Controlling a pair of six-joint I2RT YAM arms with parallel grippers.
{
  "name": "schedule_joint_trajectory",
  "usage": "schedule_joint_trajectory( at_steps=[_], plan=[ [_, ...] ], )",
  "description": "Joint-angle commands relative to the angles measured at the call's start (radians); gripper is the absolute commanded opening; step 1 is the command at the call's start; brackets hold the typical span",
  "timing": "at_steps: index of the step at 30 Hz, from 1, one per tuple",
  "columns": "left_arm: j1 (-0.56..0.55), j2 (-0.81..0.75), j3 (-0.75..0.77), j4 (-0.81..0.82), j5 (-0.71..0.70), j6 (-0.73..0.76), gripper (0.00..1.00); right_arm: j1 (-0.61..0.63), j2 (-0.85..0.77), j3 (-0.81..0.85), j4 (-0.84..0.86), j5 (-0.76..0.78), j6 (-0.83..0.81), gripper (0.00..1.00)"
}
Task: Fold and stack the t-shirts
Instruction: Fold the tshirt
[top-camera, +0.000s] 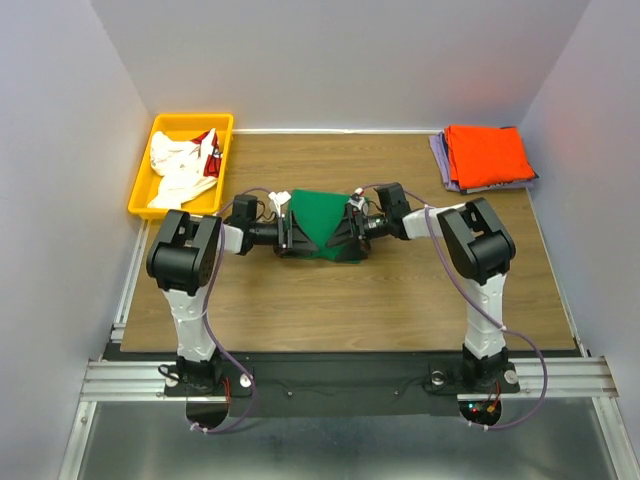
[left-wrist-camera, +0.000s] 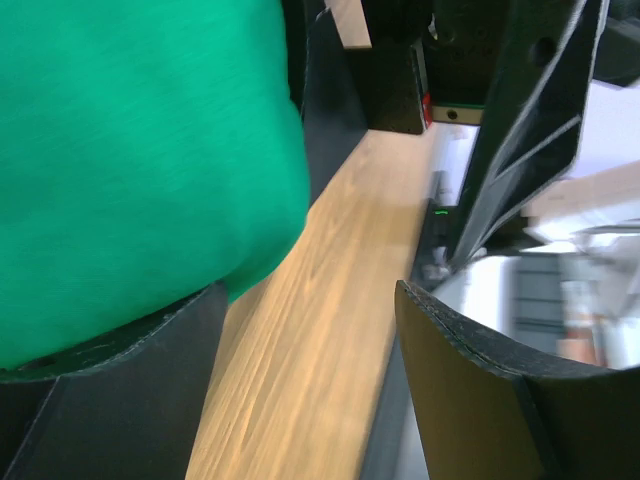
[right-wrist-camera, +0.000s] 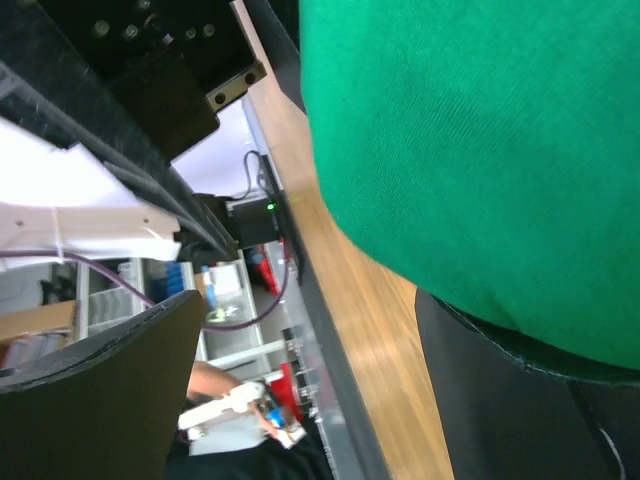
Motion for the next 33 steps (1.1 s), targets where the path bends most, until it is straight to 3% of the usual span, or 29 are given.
schedule_joint_trajectory(
  at_steps=[1,8,12,16,20,26,33],
  plan=[
    [0.066,0.046,0.002,0.049,-0.033,-0.015,0.81,-0.038,0.04,-0.037,0.032,0.034,-0.005,0.93],
    [0.1,-0.039,-0.069,0.043,0.038,0.031,0.8,-0.087,-0.036,-0.1,0.028,-0.025,-0.038,0.88],
    [0.065,-0.159,-0.061,0.04,0.105,0.01,0.8,-0.085,-0.146,-0.094,0.028,-0.125,-0.037,0.84],
    [-0.016,-0.223,0.015,0.043,0.072,-0.019,0.79,-0.093,-0.256,-0.088,0.017,-0.142,-0.051,0.84],
    [-0.117,-0.146,0.124,0.136,0.039,-0.105,0.79,-0.104,-0.297,-0.112,0.0,-0.132,-0.065,0.84],
    [-0.128,0.048,0.152,0.374,0.001,-0.298,0.75,-0.191,-0.322,-0.147,-0.047,-0.112,-0.095,0.84],
    [-0.072,0.206,0.169,0.357,-0.105,-0.315,0.68,-0.282,-0.349,-0.167,-0.173,-0.021,-0.198,0.84]
  ],
)
